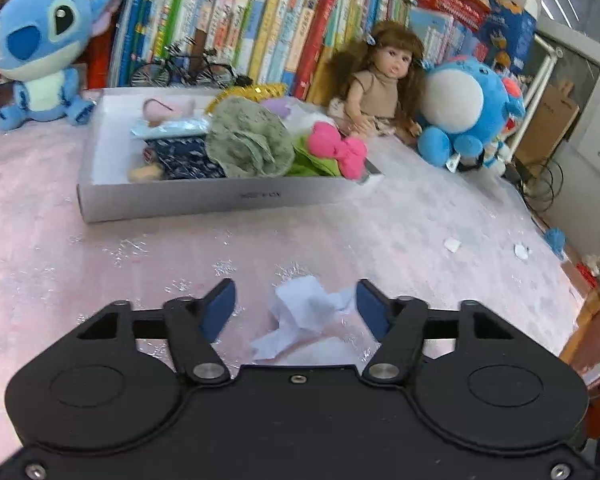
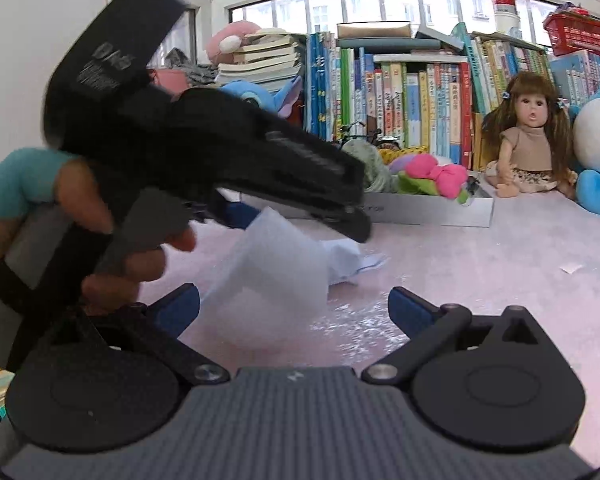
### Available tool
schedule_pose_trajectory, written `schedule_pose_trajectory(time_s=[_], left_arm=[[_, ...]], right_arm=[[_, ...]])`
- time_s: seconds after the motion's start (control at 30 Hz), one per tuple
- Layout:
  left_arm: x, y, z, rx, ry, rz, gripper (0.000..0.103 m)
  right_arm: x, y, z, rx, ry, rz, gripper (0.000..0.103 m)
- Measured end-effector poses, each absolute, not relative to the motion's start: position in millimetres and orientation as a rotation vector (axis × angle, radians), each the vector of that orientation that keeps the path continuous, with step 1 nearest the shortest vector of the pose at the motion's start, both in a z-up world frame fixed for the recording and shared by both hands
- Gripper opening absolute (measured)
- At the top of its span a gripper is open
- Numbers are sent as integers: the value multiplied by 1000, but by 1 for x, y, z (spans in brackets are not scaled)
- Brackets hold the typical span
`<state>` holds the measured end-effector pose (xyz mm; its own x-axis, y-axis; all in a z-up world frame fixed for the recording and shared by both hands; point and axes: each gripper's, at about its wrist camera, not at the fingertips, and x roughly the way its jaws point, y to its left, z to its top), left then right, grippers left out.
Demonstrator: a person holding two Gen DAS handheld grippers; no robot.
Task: Organize soft objects
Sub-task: 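Move left tool to white foam cube while right tool moves to crumpled paper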
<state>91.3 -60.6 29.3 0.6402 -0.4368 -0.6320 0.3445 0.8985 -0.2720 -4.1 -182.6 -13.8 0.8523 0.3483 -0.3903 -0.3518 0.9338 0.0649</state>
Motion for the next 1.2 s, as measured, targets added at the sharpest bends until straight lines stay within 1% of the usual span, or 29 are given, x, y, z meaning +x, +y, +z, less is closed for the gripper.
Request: schedule_pose_trajectory(time_s=[0.13,0.23,0.3,0.4,0.7,0.8,0.93,1.2], left_arm=[[86,-52,32,-148,753,-436,54],[75,-39,41,-142,718,-432,60],[65,-30,48,-126,691,-436,70],[53,-24,54,-106,686,-463,77],[34,-20,44,-118,739,-482,79],[27,-14,42,-114,723,-477,81],[19,-11,41,-96,700,-490,82],[3,-8,43,-67,642,-528,84]], right_arm=[[-4,-184,-15,4,416,365,103],[-3,-188,-15,27,428,364,103],[-4,-188,-15,21,427,368,103],[-1,-186,-15,-1,430,386,103],[-6,-173,-17,-70,440,425,103],[-10,-177,-16,-85,440,426,103],[-12,-184,-16,-96,464,468,103],[-8,-213,-15,-34,502,447,103]])
